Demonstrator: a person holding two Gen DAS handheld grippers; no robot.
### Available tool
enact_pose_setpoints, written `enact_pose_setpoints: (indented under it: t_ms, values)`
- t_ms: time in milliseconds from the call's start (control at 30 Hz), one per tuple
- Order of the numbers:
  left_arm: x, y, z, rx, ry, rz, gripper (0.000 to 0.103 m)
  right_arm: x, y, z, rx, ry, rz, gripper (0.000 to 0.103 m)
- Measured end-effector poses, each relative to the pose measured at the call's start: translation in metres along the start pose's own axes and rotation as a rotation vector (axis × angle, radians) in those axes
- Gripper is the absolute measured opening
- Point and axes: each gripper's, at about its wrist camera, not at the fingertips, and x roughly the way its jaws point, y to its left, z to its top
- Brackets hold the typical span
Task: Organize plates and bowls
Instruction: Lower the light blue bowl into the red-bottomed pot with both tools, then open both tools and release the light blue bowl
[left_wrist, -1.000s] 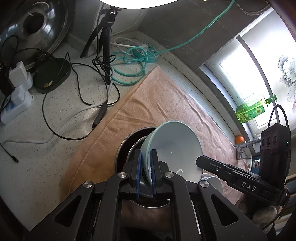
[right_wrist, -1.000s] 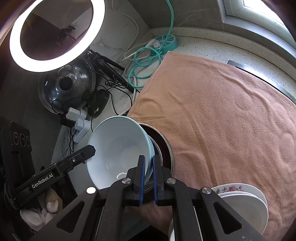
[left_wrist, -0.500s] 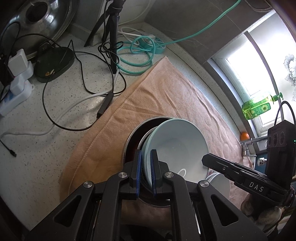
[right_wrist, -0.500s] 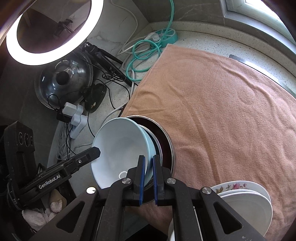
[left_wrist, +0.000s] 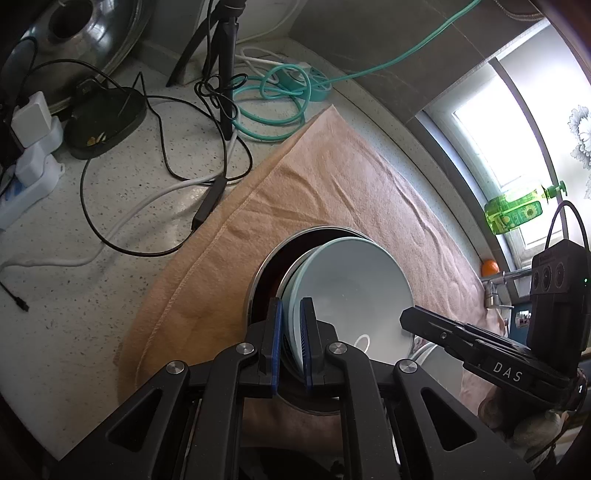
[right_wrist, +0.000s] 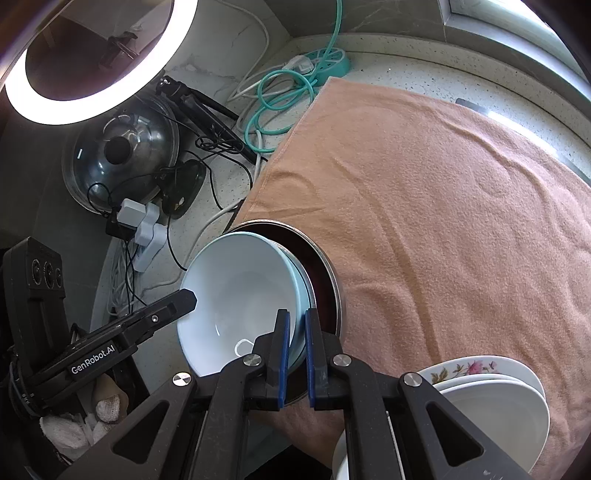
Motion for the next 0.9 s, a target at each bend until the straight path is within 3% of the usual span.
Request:
enact_pose_setpoints:
  t_ms: [700,900]
  values:
    - [0.0041,-0.0004,0.0009,0.014,0.008,-0.002,0.009,-0.0005,-0.0002,0.001,-0.016,0.001,0.013,0.009]
    - [-0.0024,0.0009,0.0017,0.029,-0.007,0.0,0.01,-0.0092,0.003,-0.0018,-0.054,-0.029,-0.021,0.01]
